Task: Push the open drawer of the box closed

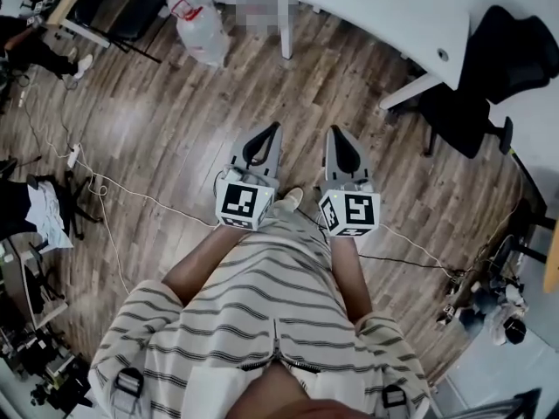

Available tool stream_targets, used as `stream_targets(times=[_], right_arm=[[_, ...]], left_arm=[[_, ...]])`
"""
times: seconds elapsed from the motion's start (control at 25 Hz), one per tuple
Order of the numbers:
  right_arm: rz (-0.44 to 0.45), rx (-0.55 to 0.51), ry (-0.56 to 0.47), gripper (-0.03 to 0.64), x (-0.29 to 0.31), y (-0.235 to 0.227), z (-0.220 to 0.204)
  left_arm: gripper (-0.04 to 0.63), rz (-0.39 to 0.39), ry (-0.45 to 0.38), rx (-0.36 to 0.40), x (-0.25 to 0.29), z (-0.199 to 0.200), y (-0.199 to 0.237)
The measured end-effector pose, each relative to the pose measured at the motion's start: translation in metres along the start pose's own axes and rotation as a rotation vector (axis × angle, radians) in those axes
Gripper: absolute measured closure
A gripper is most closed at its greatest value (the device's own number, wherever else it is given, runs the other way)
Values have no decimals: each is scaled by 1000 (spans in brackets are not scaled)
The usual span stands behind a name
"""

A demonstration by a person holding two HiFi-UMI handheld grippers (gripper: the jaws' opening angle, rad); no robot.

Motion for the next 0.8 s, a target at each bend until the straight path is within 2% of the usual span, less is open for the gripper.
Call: stream_targets(times=[0.16,0.48,0.8], right_arm=[[15,15,-23,607,0,-4,1],[28,-13,-4,607,26,-16,-2],[32,-37,0,607,101,-47,2]], left_arm=[[594,-2,-1,11,4,0,-5],[594,5,-20,10,28,-1,3],[594,-4,-45,-20,102,7,45]])
Point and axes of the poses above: the fingertips, and each gripper's own axes: x forward along the fingers, y to its left, z out of its top, the point moved 2 cm from there along -x, backward along the fingers, and after that the axes turned 5 degrees about -x, right-handed, at the moved point
